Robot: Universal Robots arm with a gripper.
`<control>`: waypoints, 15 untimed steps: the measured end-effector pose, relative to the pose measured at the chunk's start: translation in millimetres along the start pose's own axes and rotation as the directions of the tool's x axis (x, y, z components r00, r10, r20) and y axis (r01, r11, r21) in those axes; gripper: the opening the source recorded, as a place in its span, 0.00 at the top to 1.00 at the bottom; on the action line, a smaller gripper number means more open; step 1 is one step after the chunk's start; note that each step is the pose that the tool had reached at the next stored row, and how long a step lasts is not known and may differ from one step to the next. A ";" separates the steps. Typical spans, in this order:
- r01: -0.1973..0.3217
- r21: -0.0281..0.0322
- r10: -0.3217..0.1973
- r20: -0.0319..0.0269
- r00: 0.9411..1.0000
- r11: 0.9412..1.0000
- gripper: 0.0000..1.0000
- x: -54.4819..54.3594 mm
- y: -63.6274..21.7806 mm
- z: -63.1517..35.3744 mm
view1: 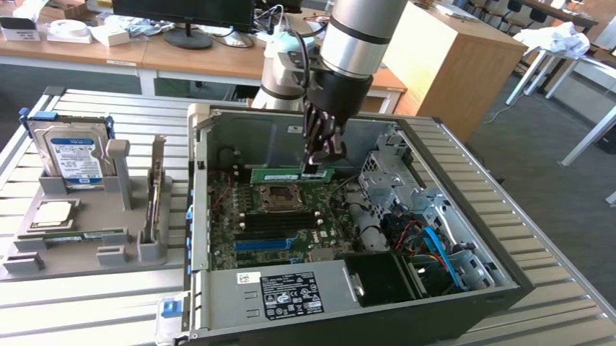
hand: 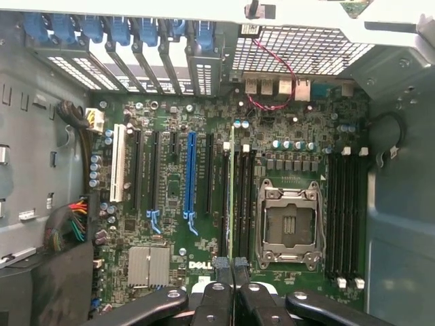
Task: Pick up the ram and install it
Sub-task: 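Insert the ram into the slot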
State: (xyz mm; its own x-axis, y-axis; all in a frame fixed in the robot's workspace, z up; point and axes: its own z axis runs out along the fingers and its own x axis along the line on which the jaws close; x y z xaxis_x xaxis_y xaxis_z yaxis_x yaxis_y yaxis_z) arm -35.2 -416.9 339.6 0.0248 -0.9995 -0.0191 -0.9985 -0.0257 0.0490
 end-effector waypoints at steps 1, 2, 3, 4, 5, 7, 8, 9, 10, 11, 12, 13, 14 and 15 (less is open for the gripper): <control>0.000 0.001 0.000 0.000 1.000 1.000 0.88 0.0 -0.1 1.1; 0.000 0.001 0.000 0.000 1.000 1.000 0.88 0.1 -0.1 2.3; 0.000 0.002 0.000 0.001 1.000 1.000 0.88 0.1 -0.1 3.4; 0.000 0.002 0.000 0.001 1.000 1.000 0.88 0.2 -0.2 4.7; 0.000 0.003 0.000 0.001 1.000 1.000 0.88 0.2 -0.3 5.9; 0.000 0.004 0.000 0.001 1.000 1.000 0.88 0.2 -0.4 8.5; 0.000 0.005 0.000 0.001 1.000 1.000 0.88 0.2 -0.5 9.8; 0.000 0.005 0.000 0.001 1.000 1.000 0.88 0.3 -0.5 11.1; 0.000 0.006 0.000 0.001 1.000 1.000 0.88 0.3 -0.6 12.4; 0.000 0.006 0.000 0.001 1.000 1.000 0.88 0.3 -0.6 13.8; 0.000 0.006 0.000 0.001 1.000 1.000 0.88 0.4 -0.6 15.2; 0.000 0.007 0.000 0.001 1.000 1.000 0.88 0.4 -0.5 16.5; 0.000 0.007 0.000 0.001 1.000 1.000 0.88 0.4 -0.5 17.8; 0.000 0.007 0.000 0.001 1.000 1.000 0.88 0.5 -0.5 19.2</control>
State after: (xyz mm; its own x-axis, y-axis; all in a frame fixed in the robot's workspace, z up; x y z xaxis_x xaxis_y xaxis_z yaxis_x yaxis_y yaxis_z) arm -35.7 -417.1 320.4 0.0249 -0.9995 -0.0200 -0.9988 -0.0257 0.0416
